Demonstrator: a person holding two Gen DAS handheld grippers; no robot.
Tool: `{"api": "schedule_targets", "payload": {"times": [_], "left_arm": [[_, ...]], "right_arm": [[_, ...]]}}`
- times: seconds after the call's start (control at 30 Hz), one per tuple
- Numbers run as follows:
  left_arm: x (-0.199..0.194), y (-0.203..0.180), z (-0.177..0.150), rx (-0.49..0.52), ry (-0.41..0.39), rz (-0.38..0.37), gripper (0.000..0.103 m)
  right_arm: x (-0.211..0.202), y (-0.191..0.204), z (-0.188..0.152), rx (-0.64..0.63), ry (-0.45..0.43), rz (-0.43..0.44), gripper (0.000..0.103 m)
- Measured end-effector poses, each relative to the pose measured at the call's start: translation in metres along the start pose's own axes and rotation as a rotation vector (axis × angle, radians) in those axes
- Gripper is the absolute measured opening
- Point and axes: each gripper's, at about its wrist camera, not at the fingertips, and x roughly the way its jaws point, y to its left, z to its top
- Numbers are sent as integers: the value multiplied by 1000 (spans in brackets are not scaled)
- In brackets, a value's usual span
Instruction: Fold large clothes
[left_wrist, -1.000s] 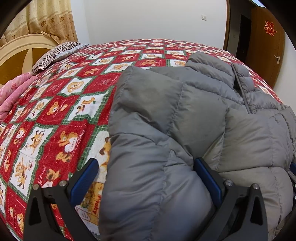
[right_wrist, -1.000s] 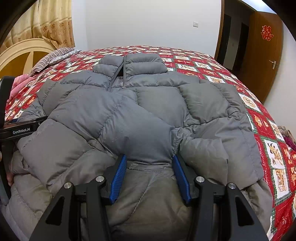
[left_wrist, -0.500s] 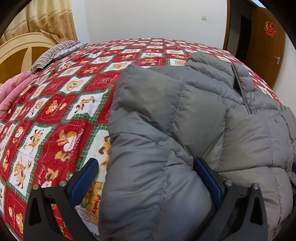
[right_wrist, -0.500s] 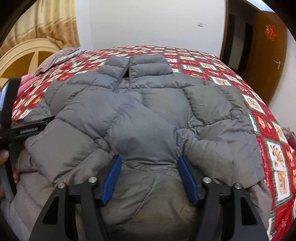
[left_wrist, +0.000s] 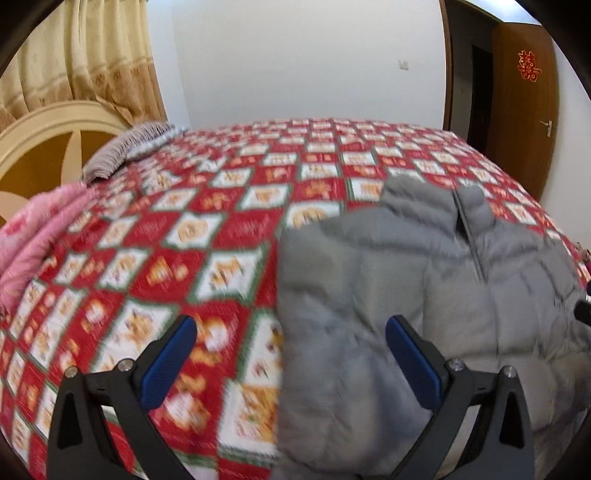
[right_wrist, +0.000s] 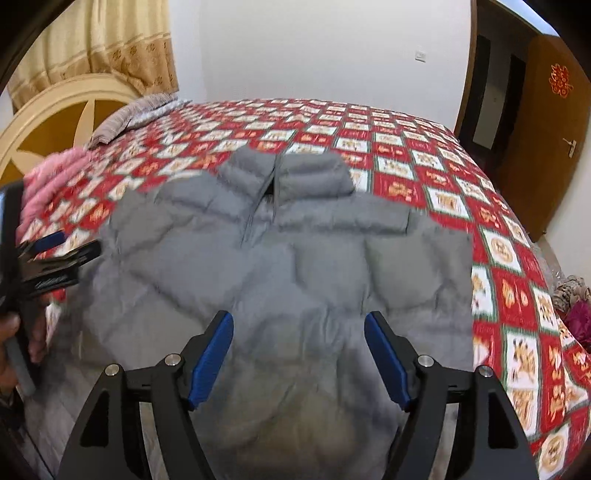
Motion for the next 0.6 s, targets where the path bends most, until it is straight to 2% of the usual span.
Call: {"api": "schedule_targets", "payload": {"times": [0.07, 0.17, 0.27, 0.4, 0.6], "left_arm": [[10, -1, 19, 22, 15, 6, 103], [27, -8, 42, 56, -7, 69, 103], [51, -23, 63, 62, 16, 75, 103], [73, -37, 76, 54, 53, 61, 103], [91, -56, 81, 93, 62, 62, 103]], "right_arm": [[13, -4, 23, 8, 2, -15, 76], [37, -13, 57, 57, 20, -23, 76], [62, -22, 88, 120, 46, -31, 76], [95, -32, 127, 178, 75, -23, 76], [153, -46, 175, 320, 130, 3, 78]]}}
